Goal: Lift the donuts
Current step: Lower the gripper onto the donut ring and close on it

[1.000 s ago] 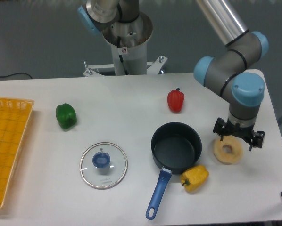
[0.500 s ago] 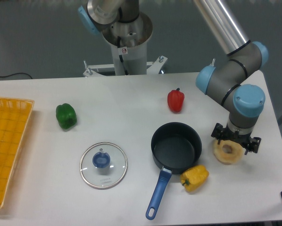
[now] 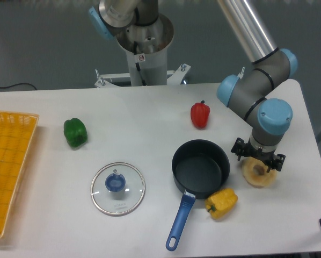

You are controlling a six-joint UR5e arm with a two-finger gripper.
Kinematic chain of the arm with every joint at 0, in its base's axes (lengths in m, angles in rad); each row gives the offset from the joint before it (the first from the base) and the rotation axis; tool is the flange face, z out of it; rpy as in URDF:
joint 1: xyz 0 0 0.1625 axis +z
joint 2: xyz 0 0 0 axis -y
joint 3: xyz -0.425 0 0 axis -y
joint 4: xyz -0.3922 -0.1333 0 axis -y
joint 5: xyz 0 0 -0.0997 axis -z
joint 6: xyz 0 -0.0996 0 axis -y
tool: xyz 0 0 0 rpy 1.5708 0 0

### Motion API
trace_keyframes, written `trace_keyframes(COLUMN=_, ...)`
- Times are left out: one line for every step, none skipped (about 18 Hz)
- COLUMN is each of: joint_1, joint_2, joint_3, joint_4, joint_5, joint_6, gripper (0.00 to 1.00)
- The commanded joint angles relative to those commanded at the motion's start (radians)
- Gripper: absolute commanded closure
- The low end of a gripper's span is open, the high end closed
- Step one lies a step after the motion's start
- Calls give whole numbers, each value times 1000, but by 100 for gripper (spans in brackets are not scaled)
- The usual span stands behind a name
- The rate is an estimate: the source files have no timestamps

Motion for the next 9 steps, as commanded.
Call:
trace_keyframes(joint_1=0, joint_2=0, joint_3=-3, joint_4=0, joint_5=0, joint_6=2, gripper=0)
trace_keyframes(joint_1=0, joint_2=0, joint_3=-2, joint_4=0, joint_5=-8, joint_6=2, gripper=0)
trace_keyframes(joint_1=2, joint_2=0, joint_3=0, joint_4=0, joint_5=-11, joint_6=3, gripper=0)
trace_keyframes(joint_1=2, joint_2=-3, joint_3=2, joint_4=0, joint_5=-11, joint_6=3, gripper=0)
trace_keyframes(joint_1=2, joint_2=-5, joint_3=3, joint_4=0, joint_5=-9, joint_6=6, gripper=0)
trace_keyframes(joint_1=2, joint_2=-5, joint_3=2, joint_4=0, joint_5=-9, joint_6=9, gripper=0)
trace_keyframes(joint_1=0, joint_2=-5, joint_3=0, joint_4=0, joint_5=-9, joint_6=9, gripper=0)
trace_keyframes(joint_1=0, joint_2=-6, joint_3=-2, joint_4=0, joint_5=-9, joint_6=9, gripper=0)
trace_keyframes(joint_1=0, joint_2=-8, joint_3=-3, joint_4=0, joint_5=-8, joint_6=9, gripper=0)
